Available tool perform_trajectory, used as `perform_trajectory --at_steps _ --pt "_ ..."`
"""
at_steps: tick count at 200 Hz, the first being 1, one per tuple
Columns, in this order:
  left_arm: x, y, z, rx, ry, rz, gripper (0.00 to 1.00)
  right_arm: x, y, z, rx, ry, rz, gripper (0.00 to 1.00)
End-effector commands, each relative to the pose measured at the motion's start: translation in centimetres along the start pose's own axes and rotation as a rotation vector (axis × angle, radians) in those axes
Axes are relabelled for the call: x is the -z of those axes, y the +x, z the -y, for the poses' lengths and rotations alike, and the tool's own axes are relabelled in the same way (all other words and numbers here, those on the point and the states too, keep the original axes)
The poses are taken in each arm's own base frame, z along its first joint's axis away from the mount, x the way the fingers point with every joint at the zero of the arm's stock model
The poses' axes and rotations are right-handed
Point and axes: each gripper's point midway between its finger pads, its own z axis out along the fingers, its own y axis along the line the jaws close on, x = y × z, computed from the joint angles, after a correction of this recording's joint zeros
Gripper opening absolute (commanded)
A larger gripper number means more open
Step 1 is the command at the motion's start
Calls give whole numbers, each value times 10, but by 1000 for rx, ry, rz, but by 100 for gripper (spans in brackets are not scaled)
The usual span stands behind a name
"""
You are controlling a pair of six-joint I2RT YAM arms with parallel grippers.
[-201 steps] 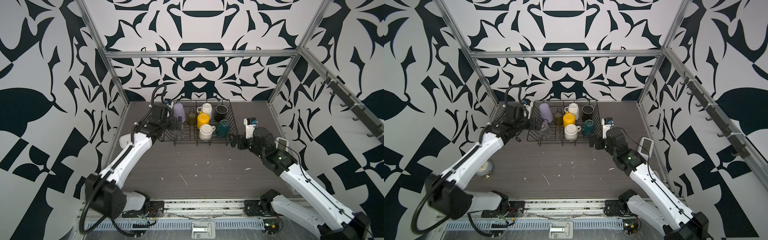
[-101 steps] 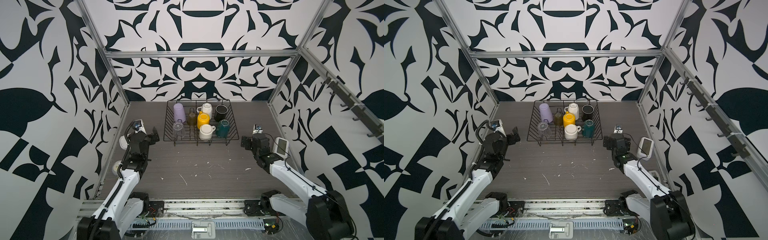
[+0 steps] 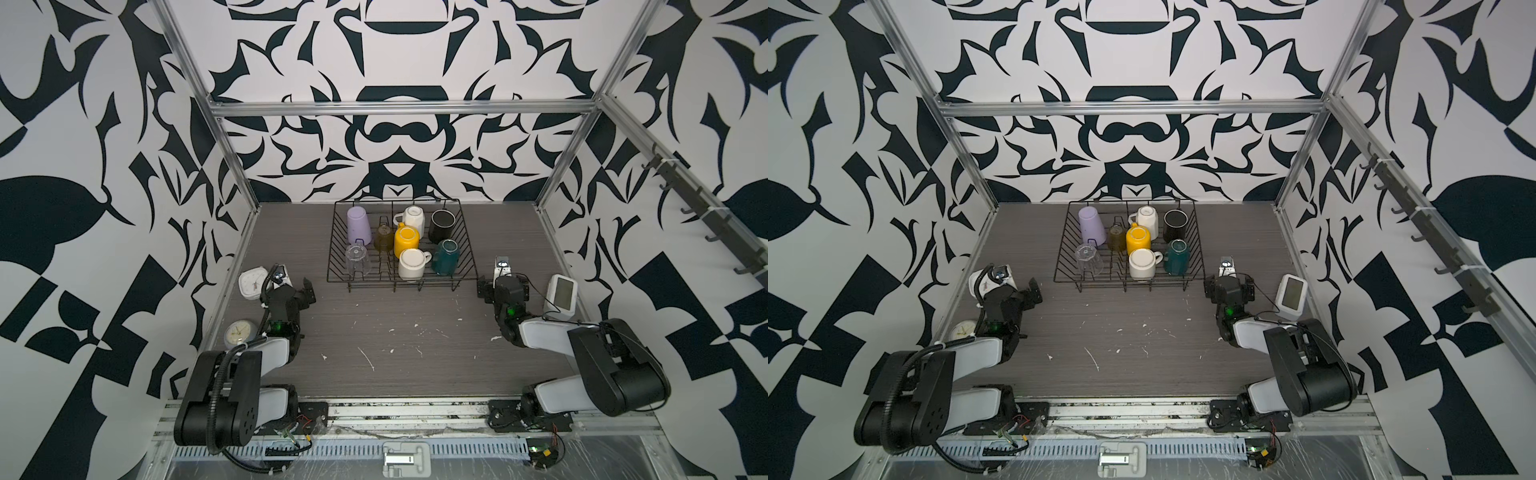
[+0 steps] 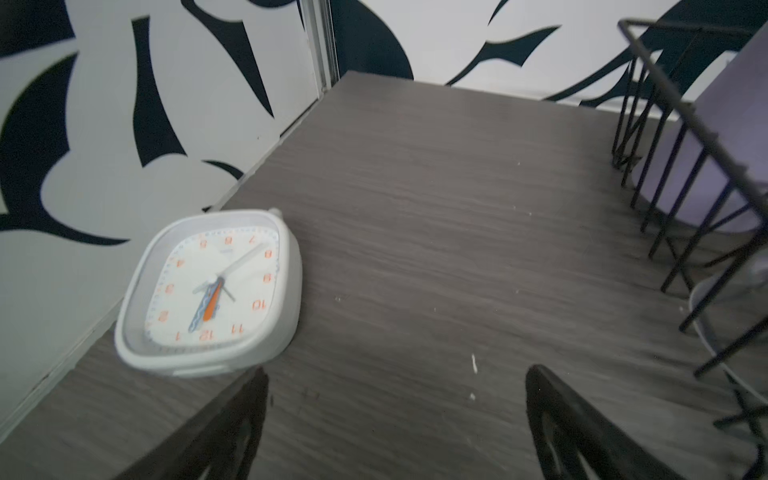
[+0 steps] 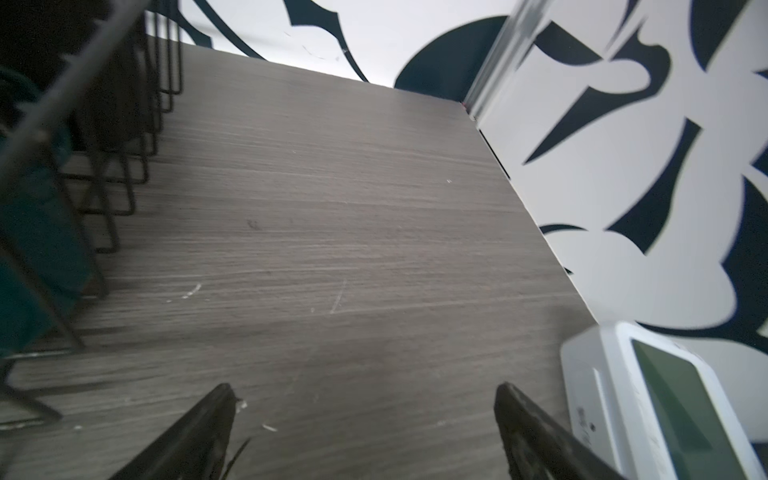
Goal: Load the cups into the dish rack
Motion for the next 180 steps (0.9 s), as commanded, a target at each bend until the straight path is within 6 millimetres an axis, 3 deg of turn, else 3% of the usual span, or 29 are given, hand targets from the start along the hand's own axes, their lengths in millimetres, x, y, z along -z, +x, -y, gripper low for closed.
perform_trajectory --at_steps 1,19,31,46,77,180 --pt "-7 -26 0 -10 0 129 99 -2 -22 -7 -4 -39 117 100" --pt "-20 -10 2 -20 3 141 99 -3 -21 -5 -13 -29 122 100" --pt "-21 -17 2 -30 -6 190 99 -2 -20 -4 -29 -37 136 99" --pt "-23 -10 -4 -1 -35 97 99 -7 -9 2 -78 -40 123 99" --pt "-40 -11 -9 5 -65 55 99 -18 -7 8 -93 -38 90 100" --pt "-42 -10 -12 9 -81 39 99 -17 -4 7 -97 -56 79 100"
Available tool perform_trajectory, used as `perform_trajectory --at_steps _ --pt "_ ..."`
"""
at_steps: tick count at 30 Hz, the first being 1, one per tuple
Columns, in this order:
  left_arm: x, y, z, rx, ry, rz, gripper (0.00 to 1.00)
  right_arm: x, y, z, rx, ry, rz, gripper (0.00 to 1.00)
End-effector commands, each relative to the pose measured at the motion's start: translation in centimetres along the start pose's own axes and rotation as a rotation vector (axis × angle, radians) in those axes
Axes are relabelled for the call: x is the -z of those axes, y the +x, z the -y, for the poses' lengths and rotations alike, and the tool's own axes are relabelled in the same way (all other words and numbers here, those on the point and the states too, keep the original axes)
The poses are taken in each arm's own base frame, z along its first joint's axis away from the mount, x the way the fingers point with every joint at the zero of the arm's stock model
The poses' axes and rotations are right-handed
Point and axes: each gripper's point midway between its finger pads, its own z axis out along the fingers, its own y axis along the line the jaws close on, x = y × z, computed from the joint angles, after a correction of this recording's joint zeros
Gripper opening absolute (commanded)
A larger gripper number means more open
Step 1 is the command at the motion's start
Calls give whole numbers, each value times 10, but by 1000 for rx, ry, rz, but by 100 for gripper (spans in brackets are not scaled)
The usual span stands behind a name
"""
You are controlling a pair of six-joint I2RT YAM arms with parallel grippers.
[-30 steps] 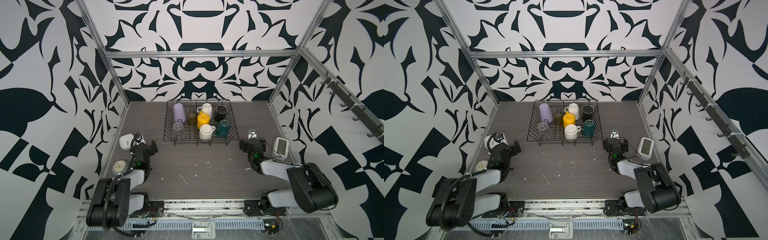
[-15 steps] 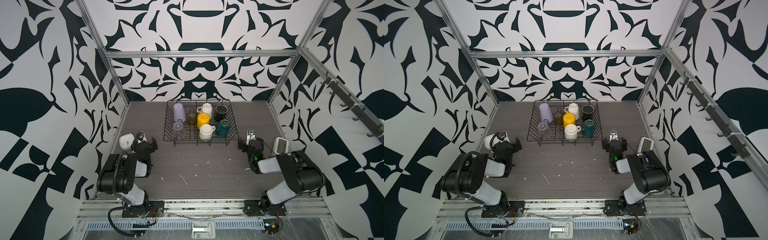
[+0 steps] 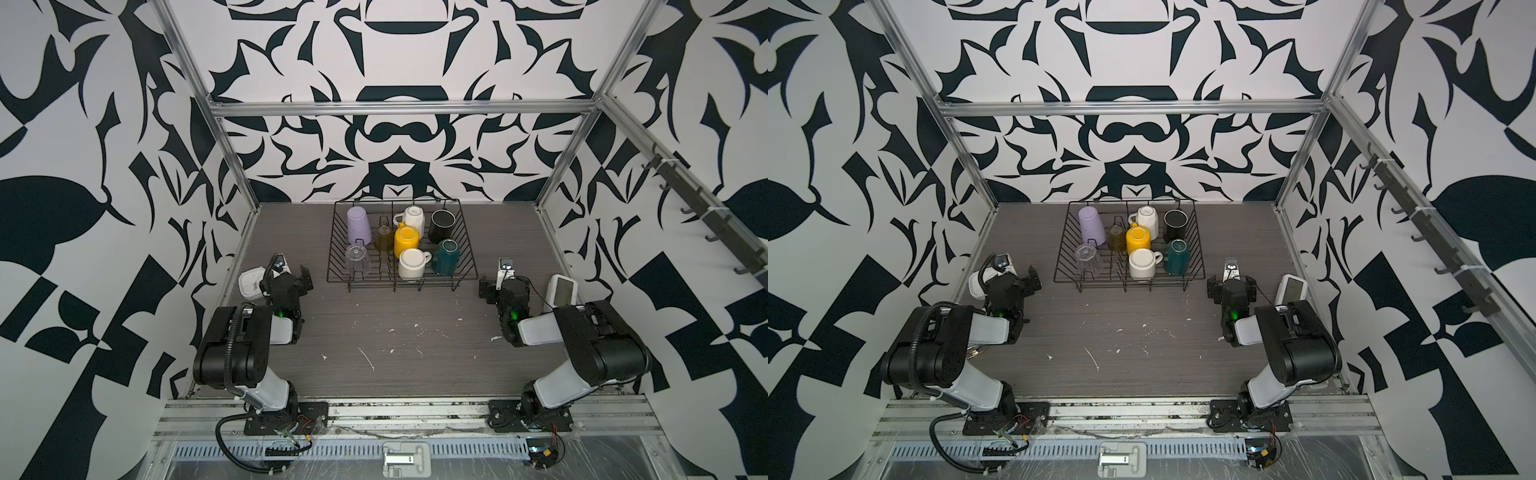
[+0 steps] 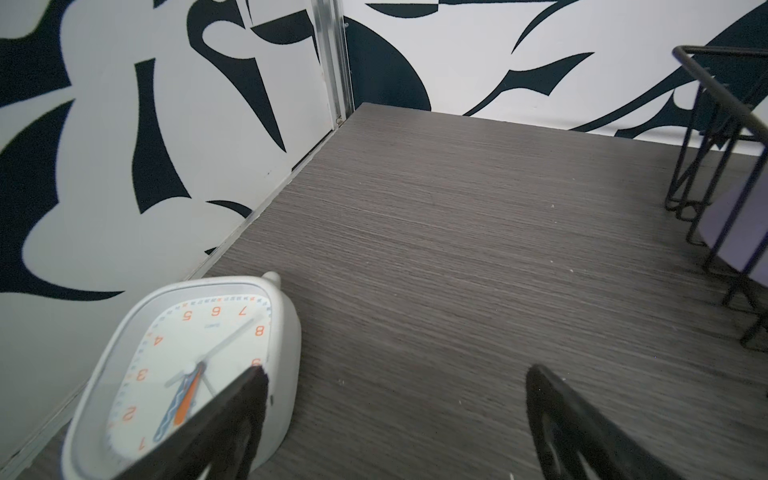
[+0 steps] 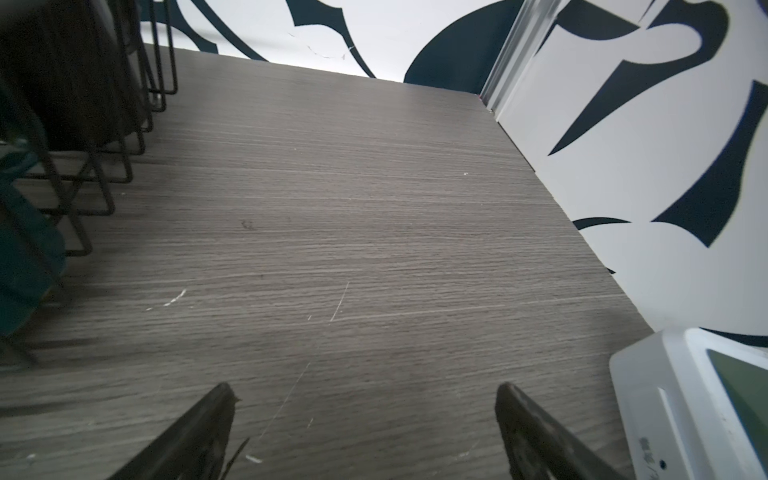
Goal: Load the cups into the dish rack
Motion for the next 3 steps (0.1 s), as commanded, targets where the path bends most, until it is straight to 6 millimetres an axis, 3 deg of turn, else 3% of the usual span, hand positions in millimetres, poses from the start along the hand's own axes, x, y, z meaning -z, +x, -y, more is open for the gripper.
perform_trajectory --at_steps 1,3 --pt "-1 -4 -4 18 -22 9 99 0 -20 -1 -29 -14 60 100" --pt "-1 -4 -4 19 -22 10 99 3 -21 -3 -27 -32 84 100"
